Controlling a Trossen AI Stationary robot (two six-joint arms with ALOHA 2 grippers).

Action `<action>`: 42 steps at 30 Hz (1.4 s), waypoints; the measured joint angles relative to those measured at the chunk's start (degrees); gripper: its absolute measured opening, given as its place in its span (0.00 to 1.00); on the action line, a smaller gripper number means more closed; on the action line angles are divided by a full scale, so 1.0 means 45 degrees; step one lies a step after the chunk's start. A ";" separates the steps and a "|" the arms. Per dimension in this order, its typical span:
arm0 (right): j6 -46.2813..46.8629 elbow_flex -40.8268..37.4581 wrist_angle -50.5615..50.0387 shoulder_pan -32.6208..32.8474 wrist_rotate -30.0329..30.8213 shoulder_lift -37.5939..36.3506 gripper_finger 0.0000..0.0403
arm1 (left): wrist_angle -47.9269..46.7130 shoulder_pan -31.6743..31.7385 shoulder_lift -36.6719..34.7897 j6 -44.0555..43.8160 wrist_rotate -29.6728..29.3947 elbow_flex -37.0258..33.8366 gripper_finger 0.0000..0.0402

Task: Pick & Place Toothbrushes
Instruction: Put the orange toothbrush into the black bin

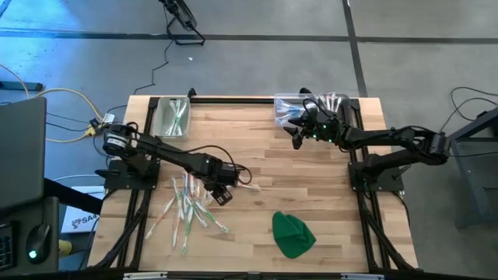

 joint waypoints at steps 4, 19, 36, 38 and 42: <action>-0.0010 0.0000 -0.0077 0.0000 0.0000 0.0000 0.47 | 0.0189 0.0005 0.0170 0.0278 0.0311 0.0000 0.37; -0.0015 0.0000 -0.0087 0.0000 0.0000 0.0000 0.47 | 0.0751 0.0005 0.0246 0.0330 0.1452 0.0010 0.37; -0.0019 0.0000 -0.0088 0.0000 -0.0029 0.0000 0.47 | 0.1662 0.0000 0.0440 -0.0147 0.1473 0.0010 0.37; -0.0017 0.0000 -0.0087 0.0000 -0.0029 0.0000 0.47 | 0.1672 0.0000 0.0592 -0.0151 0.1547 0.0010 0.37; -0.0019 0.0000 -0.0092 0.0000 -0.0027 0.0000 0.47 | 0.1867 0.0005 0.1071 -0.0153 0.1705 0.0031 0.37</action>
